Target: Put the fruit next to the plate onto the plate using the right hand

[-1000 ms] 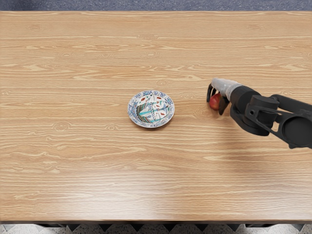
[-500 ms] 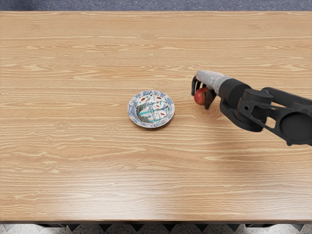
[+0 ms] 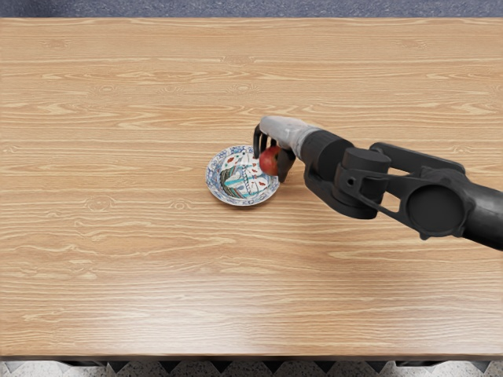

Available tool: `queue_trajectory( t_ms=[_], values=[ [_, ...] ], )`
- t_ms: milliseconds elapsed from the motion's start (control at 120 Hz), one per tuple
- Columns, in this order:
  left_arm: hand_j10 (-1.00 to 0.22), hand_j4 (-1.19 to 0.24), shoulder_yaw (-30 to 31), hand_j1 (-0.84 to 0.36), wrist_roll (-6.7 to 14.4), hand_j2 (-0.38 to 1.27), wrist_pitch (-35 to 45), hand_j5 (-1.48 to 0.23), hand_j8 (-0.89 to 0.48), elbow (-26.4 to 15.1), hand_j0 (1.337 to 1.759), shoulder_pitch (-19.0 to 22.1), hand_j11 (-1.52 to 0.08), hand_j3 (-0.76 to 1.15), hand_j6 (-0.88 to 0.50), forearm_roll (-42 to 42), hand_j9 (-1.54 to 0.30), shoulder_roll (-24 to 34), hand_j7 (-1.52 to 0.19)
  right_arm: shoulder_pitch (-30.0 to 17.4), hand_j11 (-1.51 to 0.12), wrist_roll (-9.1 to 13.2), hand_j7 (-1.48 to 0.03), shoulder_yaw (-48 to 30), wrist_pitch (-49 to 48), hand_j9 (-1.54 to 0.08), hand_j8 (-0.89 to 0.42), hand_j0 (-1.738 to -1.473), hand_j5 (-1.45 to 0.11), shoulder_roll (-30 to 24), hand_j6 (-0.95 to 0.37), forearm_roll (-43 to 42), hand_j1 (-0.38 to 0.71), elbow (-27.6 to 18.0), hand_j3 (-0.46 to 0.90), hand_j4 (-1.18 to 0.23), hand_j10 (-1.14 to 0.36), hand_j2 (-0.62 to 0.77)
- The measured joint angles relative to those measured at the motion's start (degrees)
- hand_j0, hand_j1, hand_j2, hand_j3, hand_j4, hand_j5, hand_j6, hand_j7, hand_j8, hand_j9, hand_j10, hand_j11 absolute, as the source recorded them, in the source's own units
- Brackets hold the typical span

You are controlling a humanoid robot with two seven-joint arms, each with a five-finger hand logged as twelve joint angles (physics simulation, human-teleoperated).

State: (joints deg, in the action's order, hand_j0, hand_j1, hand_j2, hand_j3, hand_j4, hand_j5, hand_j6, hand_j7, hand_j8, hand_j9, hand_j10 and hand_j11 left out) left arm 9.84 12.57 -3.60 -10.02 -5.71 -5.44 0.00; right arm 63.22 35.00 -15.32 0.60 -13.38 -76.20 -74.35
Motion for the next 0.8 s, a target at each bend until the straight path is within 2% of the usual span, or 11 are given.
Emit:
queue_trajectory(
  t_ms=[125, 392, 642, 717, 800],
  values=[
    [0.0, 0.0, 0.0, 0.35, 0.0, 0.0, 0.0, 0.0, 0.0, 0.0, 1.658, 0.0, 0.0, 0.0, 0.0, 0.0, 0.0, 0.0, 0.0, 0.2, -1.11, 0.0, -1.01, 0.0, 0.7, -1.11, -0.37, -1.657, -1.11, 1.6, -0.49, 0.0, 0.23, 0.9, 0.0, -0.72, -0.61, 0.38],
    [0.0, 0.0, 0.0, 0.35, 0.0, 0.0, 0.0, 0.0, 0.0, 0.0, 1.658, 0.0, 0.0, 0.0, 0.0, 0.0, 0.0, 0.0, 0.0, 0.5, -1.08, 0.0, -1.01, 0.1, 1.6, -1.09, -0.38, -1.655, -1.1, 6.6, -0.49, -0.3, 0.24, 7.0, 0.0, -0.73, -0.62, 0.4],
    [0.0, 0.0, 0.0, 0.35, 0.0, 0.0, 0.0, 0.0, 0.0, 0.0, 1.658, 0.0, 0.0, 0.0, 0.0, 0.0, 0.0, 0.0, 0.0, 0.6, -1.05, 0.0, -0.99, 0.6, 1.5, -1.07, -0.39, -1.655, -1.08, 7.9, -0.49, -0.1, 0.24, 8.1, 0.0, -0.72, -0.63, 0.4],
    [0.0, 0.0, 0.0, 0.35, 0.0, 0.0, 0.0, 0.0, 0.0, 0.0, 1.658, 0.0, 0.0, 0.0, 0.0, 0.0, 0.0, 0.0, 0.0, 0.6, -0.98, 0.0, -0.93, 0.5, 1.4, -0.99, -0.41, -1.656, -1.0, 7.9, -0.51, 0.0, 0.24, 8.1, 0.0, -0.68, -0.65, 0.4],
    [0.0, 0.0, 0.0, 0.35, 0.0, 0.0, 0.0, 0.0, 0.0, 0.0, 1.658, 0.0, 0.0, 0.0, 0.0, 0.0, 0.0, 0.0, 0.0, 0.6, -0.82, 0.0, -0.78, 0.3, 1.5, -0.82, -0.4, -1.657, -0.83, 8.0, -0.48, 0.0, 0.19, 7.9, 0.0, -0.57, -0.59, 0.25]
  ],
)
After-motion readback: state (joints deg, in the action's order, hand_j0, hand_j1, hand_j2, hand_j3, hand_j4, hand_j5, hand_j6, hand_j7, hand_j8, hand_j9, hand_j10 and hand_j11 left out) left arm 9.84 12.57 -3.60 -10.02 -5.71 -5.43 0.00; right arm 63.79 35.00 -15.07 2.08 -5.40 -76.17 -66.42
